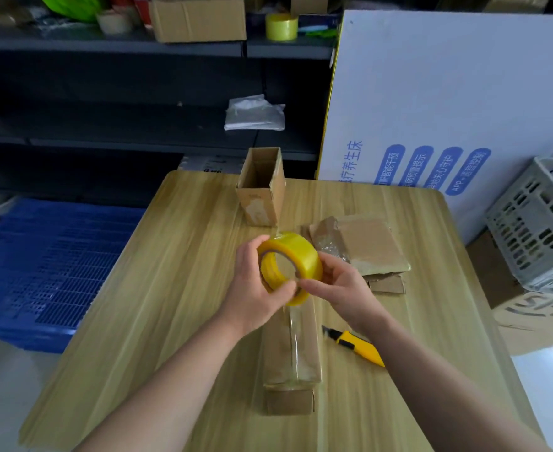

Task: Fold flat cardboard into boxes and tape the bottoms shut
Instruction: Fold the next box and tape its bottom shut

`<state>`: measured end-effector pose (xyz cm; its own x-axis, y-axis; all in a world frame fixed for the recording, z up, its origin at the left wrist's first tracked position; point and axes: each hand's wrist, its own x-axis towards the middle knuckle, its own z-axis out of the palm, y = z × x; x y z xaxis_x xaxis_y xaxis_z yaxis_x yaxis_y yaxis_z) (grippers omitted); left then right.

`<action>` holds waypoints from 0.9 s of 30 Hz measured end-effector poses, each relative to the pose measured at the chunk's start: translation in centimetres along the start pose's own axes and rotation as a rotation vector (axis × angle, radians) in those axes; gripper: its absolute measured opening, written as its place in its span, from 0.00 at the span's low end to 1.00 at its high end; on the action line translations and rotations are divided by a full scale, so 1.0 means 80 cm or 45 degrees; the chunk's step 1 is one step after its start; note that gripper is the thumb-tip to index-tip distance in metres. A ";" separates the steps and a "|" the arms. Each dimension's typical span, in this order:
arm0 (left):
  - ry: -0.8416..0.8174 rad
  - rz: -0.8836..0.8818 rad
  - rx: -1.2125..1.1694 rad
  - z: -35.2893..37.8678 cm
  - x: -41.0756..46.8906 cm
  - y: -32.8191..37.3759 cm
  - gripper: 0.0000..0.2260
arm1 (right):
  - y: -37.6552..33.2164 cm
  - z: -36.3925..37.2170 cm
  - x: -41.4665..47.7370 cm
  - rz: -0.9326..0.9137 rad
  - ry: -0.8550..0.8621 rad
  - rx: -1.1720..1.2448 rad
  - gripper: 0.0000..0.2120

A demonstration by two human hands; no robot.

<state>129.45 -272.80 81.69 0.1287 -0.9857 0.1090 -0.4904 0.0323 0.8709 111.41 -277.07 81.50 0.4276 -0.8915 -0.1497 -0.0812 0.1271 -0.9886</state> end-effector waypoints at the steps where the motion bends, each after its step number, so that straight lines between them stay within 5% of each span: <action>1: 0.035 -0.042 -0.091 -0.003 0.006 0.004 0.31 | -0.001 -0.007 0.004 -0.007 0.001 -0.023 0.17; 5: 0.245 -0.284 -0.234 -0.011 0.039 0.024 0.14 | -0.008 -0.027 0.013 -0.012 0.042 -0.264 0.24; 11: 0.142 -0.753 -0.419 -0.004 0.071 0.025 0.09 | -0.010 -0.041 0.019 -0.085 0.048 -0.669 0.26; 17: 0.423 -0.456 -0.587 0.025 0.053 0.032 0.04 | -0.025 -0.065 0.026 -0.125 0.005 -0.812 0.27; 27: 0.733 -0.607 -0.723 0.019 0.049 0.013 0.04 | -0.039 -0.109 0.035 0.051 -0.031 -0.911 0.13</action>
<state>128.17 -276.88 82.31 0.6891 -0.6867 -0.2313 0.1983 -0.1283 0.9717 104.99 -283.77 84.31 0.4315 -0.8810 -0.1942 -0.6642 -0.1645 -0.7292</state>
